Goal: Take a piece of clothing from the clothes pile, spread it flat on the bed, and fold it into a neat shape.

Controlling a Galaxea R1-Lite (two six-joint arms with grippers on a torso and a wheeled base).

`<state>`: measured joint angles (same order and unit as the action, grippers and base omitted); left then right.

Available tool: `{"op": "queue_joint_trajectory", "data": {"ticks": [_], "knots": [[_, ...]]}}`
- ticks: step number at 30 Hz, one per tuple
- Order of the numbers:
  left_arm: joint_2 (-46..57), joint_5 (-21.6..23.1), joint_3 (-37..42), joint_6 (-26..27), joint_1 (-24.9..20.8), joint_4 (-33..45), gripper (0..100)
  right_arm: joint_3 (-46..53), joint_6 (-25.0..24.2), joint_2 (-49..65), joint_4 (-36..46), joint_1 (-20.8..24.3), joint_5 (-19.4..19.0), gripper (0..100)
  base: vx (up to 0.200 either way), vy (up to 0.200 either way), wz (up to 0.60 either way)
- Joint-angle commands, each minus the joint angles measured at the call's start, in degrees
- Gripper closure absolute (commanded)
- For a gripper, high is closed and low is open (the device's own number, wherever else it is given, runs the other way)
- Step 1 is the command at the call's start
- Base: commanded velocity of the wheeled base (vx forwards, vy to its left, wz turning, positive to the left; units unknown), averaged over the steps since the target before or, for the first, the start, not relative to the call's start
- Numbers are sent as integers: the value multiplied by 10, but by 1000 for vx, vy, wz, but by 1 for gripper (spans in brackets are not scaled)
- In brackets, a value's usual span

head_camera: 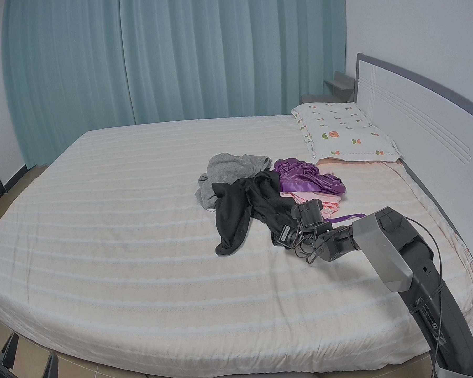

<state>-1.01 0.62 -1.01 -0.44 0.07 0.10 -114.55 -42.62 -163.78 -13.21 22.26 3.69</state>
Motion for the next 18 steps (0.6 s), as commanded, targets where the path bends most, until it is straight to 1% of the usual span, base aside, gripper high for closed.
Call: {"op": "queue_joint_trajectory", "data": {"ticks": [1,3,6,7,9,10,11,12,13,18], "knots": [[7,0,10,0,0,0,0,5,-12,41,-1,-4,3,100,0,0,0],[6,0,10,0,0,0,0,53,-36,87,-2,-4,2,100,0,0,0],[7,0,10,0,0,0,0,164,-60,172,-18,0,-22,100,0,0,0],[6,0,10,-1,0,0,0,176,-61,180,-23,0,-26,100,0,0,0],[6,0,10,-1,0,0,0,283,-62,254,-79,1,-59,100,0,0,0],[6,0,10,-1,0,0,0,320,-62,283,-103,-1,-64,100,0,0,0],[6,0,10,-1,0,0,0,325,-62,287,-108,-1,-64,100,0,0,0],[6,0,10,0,0,0,0,380,-57,326,-149,-5,-66,100,0,0,0],[7,0,10,0,0,0,0,406,-55,345,-168,-6,-67,100,0,0,0],[7,0,10,-1,0,0,0,499,-42,423,-189,-4,-70,100,0,0,0]]}}
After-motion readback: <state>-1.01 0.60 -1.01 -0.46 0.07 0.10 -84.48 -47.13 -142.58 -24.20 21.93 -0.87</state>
